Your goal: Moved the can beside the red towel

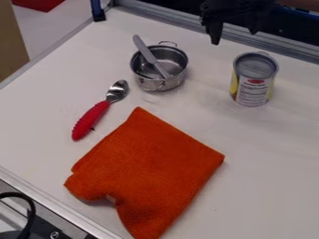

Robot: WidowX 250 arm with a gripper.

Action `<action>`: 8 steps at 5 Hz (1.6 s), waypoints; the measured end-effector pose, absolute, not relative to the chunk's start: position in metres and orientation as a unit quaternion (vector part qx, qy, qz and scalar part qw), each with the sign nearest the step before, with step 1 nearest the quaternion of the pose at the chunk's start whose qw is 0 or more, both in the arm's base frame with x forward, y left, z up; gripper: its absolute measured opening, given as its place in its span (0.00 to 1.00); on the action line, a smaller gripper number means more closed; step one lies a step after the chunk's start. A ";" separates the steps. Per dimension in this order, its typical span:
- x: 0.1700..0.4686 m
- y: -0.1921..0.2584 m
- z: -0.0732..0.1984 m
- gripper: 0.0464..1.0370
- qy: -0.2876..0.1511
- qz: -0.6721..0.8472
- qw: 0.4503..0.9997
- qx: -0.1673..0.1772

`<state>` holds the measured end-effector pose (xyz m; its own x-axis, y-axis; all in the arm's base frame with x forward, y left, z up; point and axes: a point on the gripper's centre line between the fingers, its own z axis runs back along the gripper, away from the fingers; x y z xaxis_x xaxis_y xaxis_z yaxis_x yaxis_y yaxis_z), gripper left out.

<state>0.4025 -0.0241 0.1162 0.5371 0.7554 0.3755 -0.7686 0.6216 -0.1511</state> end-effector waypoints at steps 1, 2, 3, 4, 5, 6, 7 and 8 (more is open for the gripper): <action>0.417 -0.004 0.095 0.96 -0.208 0.462 0.861 0.037; 0.433 0.009 0.086 0.96 -0.211 0.473 0.854 0.045; 0.442 0.019 0.088 0.96 -0.207 0.486 0.848 0.031; 0.446 0.012 0.069 0.96 -0.166 0.451 0.877 0.016; 0.446 -0.002 0.065 0.96 -0.147 0.426 0.893 -0.017; 0.451 -0.020 0.065 0.96 -0.125 0.417 0.899 -0.043; 0.454 -0.035 0.062 0.96 -0.110 0.398 0.908 -0.067; 0.454 -0.049 0.054 0.96 -0.093 0.387 0.915 -0.063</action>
<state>0.4542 -0.0490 0.0543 0.6827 0.7207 0.1205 -0.6972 0.6918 -0.1880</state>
